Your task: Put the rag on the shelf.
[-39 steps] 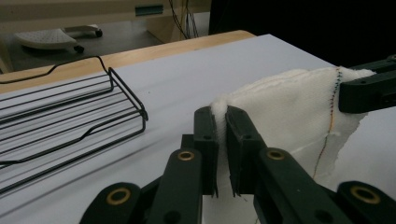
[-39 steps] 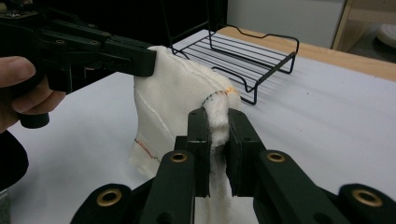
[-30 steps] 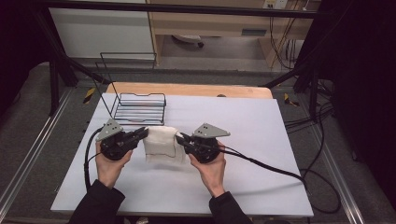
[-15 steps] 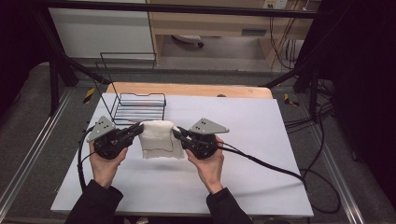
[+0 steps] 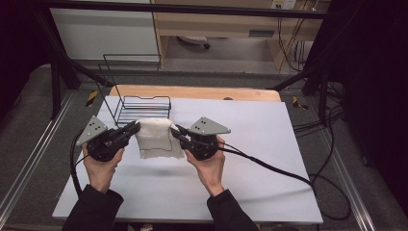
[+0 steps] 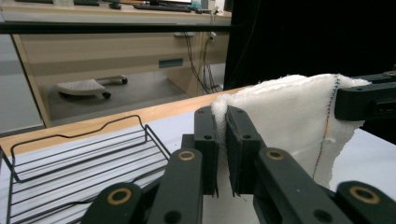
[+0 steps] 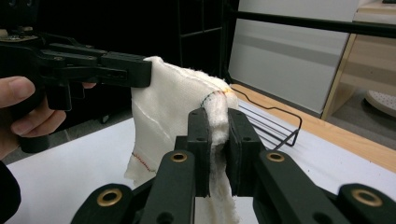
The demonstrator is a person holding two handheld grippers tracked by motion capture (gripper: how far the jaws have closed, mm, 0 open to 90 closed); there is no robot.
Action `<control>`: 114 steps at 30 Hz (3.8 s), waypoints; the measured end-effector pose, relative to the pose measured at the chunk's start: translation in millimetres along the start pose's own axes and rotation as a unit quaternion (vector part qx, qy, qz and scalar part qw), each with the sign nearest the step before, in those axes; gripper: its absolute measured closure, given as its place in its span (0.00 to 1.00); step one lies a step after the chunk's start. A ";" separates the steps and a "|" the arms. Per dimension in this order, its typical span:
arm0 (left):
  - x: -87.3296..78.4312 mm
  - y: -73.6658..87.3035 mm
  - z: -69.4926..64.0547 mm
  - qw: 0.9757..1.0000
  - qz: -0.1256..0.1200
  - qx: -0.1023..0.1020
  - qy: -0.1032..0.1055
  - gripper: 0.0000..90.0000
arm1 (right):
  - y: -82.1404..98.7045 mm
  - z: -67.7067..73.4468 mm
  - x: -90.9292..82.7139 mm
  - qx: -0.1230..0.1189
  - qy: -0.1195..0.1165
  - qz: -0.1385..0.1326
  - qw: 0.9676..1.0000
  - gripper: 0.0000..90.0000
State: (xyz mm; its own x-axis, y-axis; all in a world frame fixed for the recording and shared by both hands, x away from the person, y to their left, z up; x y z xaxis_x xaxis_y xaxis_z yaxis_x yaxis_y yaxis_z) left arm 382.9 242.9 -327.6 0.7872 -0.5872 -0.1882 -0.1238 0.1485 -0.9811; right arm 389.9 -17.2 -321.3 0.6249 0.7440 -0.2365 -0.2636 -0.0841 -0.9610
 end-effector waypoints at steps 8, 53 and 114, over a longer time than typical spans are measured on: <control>-6.9 -6.6 7.7 1.000 -0.013 -0.006 -0.007 0.93 | -11.1 6.9 6.9 -0.010 -0.003 -0.016 1.000 0.91; -20.5 -82.1 55.3 0.995 -0.084 0.021 -0.049 0.93 | -93.7 19.4 41.6 -0.037 -0.001 -0.117 0.992 0.91; 3.5 -160.8 121.8 0.989 -0.105 0.039 -0.096 0.93 | -181.2 9.5 98.4 -0.037 0.022 -0.161 0.986 0.91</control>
State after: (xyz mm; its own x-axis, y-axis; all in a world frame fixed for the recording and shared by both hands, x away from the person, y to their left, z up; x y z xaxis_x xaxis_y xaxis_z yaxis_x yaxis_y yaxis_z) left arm 479.2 314.0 -165.1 0.8922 -0.4499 0.0389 0.0958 0.1046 -0.9899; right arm 492.2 77.5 -169.0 0.6992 0.7106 0.0777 0.0072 0.1018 -0.9948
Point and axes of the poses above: each handheld gripper's, and its own axes: x roughly forward along the jaws, y roughly out of its underside, z roughly to its left, the point moved 2 cm from there along x, roughly forward along the jaws, and after that the axes turned 7 degrees about x, right-handed, at the moved point
